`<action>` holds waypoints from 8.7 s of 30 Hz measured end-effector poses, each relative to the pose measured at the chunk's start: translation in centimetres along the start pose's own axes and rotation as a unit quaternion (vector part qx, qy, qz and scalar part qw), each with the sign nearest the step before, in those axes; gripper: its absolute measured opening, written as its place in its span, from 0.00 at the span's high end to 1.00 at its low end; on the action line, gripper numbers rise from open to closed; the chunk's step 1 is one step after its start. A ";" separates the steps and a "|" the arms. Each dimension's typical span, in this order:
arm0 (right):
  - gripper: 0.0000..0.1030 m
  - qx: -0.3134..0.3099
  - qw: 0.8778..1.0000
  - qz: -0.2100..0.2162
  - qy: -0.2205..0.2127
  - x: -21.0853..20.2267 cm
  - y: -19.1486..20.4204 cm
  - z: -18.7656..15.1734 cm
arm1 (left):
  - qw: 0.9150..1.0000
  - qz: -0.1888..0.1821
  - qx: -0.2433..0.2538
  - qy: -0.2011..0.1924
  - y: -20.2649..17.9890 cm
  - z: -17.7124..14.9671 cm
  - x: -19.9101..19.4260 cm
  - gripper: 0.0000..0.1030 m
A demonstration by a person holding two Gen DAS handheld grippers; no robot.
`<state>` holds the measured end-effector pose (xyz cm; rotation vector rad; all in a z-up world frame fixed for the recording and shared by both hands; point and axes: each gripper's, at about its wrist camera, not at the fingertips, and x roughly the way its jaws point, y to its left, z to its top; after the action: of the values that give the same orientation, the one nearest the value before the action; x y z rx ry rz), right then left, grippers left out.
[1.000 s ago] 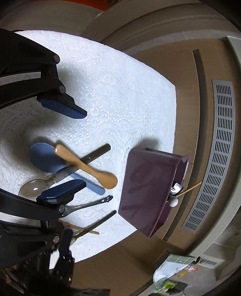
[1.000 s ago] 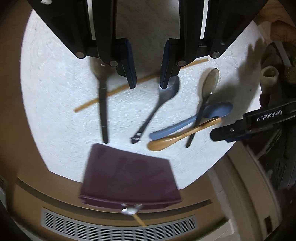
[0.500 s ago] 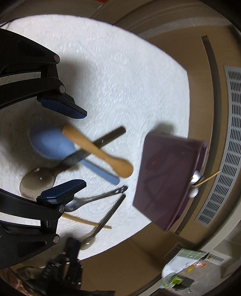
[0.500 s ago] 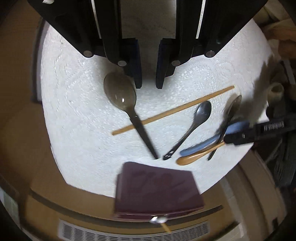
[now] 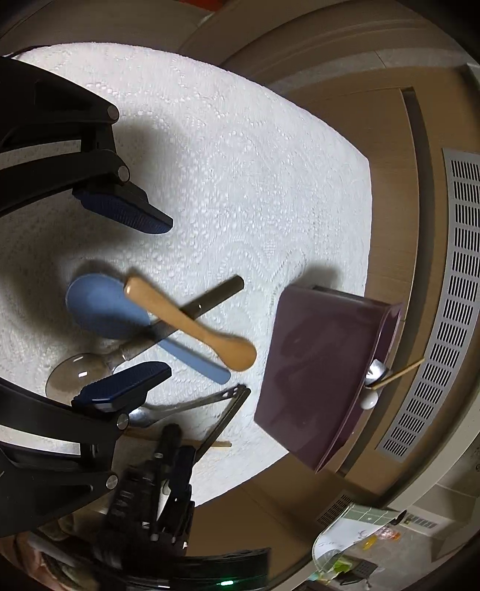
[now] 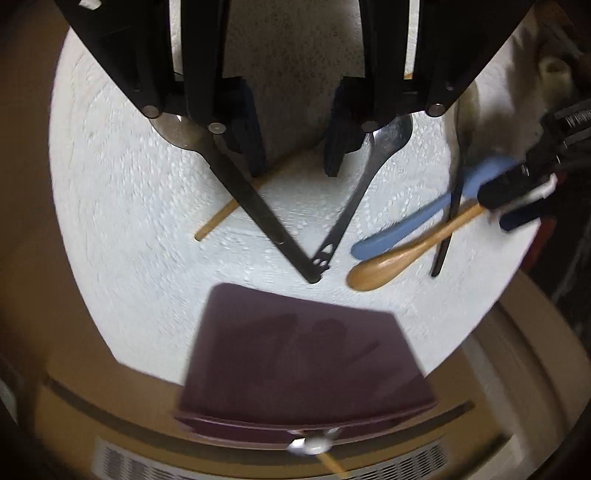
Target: Organize utensils
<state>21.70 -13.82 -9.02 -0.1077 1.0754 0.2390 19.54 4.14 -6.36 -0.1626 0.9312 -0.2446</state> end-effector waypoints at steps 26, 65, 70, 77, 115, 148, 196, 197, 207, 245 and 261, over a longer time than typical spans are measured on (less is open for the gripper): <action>0.65 -0.022 0.998 0.052 -0.034 -4.0 -7.6 -4.7 | 0.981 0.007 0.178 0.080 -7.1 6.6 6.4 0.54; 0.37 -0.103 0.993 0.023 -0.043 -2.9 -6.4 2.4 | 0.998 -0.031 0.026 -0.045 -2.3 3.0 -2.1 0.69; 0.35 -0.058 0.998 0.017 0.003 0.5 -8.2 3.6 | 0.999 -0.028 0.020 -0.036 -1.6 2.6 -2.0 0.69; 0.35 -0.017 0.994 0.097 0.048 -1.8 -7.7 -1.2 | 0.999 -0.037 0.013 -0.029 -1.4 2.6 -1.3 0.69; 0.95 0.020 0.984 0.049 -0.168 -11.8 -4.9 1.6 | 0.992 -0.046 0.050 -0.107 -4.7 2.7 -7.7 0.69; 0.95 0.024 0.971 0.050 -0.232 -16.6 -6.8 3.3 | 0.995 -0.052 0.026 0.080 -4.7 2.0 -0.5 0.71; 0.95 -0.010 0.937 0.046 -0.345 -28.0 -7.3 11.7 | 0.962 -0.059 0.092 -0.251 -10.5 20.1 -13.7 0.90; 0.95 -0.010 0.938 0.041 -0.343 -27.8 -7.1 12.4 | 0.963 -0.057 0.091 -0.249 -10.2 20.6 -13.3 0.90; 0.95 0.004 0.968 0.041 -0.249 -17.2 -7.5 16.9 | 0.985 -0.051 0.057 -0.153 -6.2 19.8 -5.0 0.89; 0.14 0.007 0.999 -0.028 -0.035 -1.0 -3.4 -0.5 | 0.999 0.018 0.025 0.026 0.2 -1.9 -0.3 0.25; 0.78 -0.036 0.998 -0.045 -0.040 -0.7 -1.3 -1.1 | 0.999 0.023 0.008 0.039 0.2 -1.5 0.0 0.25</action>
<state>20.80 -15.40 -8.97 -0.2090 0.9809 0.1987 18.38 4.25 -7.29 -0.1187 1.0083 -0.2173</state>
